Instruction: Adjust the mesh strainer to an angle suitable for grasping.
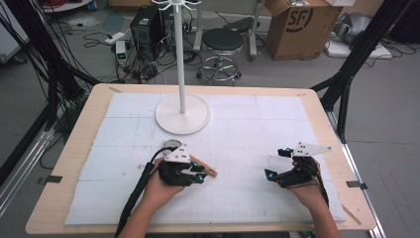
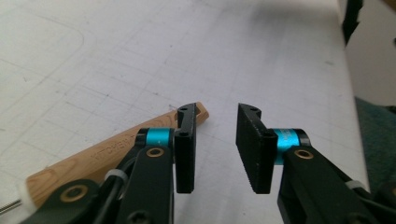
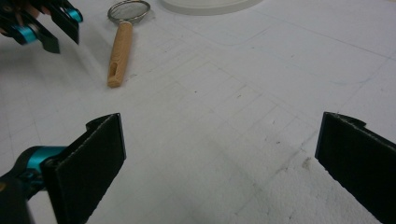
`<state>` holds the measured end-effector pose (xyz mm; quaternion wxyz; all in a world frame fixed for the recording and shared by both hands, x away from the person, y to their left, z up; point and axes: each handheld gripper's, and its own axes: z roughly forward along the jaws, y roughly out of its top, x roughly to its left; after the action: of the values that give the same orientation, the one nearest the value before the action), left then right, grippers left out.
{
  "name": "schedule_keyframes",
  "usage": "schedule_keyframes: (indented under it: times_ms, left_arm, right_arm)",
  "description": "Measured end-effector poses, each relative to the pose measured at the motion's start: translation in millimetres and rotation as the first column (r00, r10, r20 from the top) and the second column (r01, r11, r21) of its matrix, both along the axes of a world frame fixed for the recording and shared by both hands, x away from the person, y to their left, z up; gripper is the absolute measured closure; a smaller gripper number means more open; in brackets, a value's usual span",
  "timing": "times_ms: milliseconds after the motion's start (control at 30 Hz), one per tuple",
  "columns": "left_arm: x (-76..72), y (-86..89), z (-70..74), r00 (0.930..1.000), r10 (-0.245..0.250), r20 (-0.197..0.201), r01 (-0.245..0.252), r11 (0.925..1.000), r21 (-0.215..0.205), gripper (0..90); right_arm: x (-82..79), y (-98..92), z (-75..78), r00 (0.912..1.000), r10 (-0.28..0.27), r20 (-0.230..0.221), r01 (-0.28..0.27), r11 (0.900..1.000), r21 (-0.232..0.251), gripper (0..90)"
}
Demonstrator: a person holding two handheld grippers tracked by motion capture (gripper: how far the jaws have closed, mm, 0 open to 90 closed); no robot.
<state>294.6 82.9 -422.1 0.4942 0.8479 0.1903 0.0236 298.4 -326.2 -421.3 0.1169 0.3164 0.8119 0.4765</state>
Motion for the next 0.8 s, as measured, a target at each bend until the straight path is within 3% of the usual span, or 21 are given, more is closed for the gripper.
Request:
schedule_keyframes:
  times_ms: [133, 267, 467, 567, 800]
  left_arm:
    - [-4.1, 19.0, 7.9, 0.9998, 0.016, 0.015, -0.014, 0.9973, -0.072, 59.2]
    - [-6.1, 35.2, 13.8, 0.9984, 0.044, 0.035, -0.04, 0.9934, -0.108, 53.3]
    - [-4.3, 51.8, 17.4, 0.9932, 0.102, 0.055, -0.096, 0.9894, -0.109, 41.0]
    - [-4.3, 56.6, 17.3, 0.9914, 0.116, 0.06, -0.109, 0.988, -0.109, 39.3]
    - [-2.1, 58.6, 14.6, 0.9873, 0.146, 0.064, -0.139, 0.9855, -0.097, 31.6]
  right_arm:
    - [0.0, 0.8, -0.3, 1.0, -0.001, -0.006, 0.001, 1.0, -0.004, 0.5]
    - [1.2, 2.7, -1.3, 1.0, 0.004, -0.002, -0.004, 1.0, -0.013, 0.5]
    - [0.5, 2.4, -1.1, 1.0, 0.007, -0.003, -0.007, 1.0, -0.014, 0.5]
    - [0.4, 2.4, -0.9, 1.0, 0.006, 0.002, -0.006, 1.0, -0.009, 0.5]
    - [1.8, 2.9, -2.4, 1.0, 0.009, -0.005, -0.009, 1.0, -0.013, 0.5]
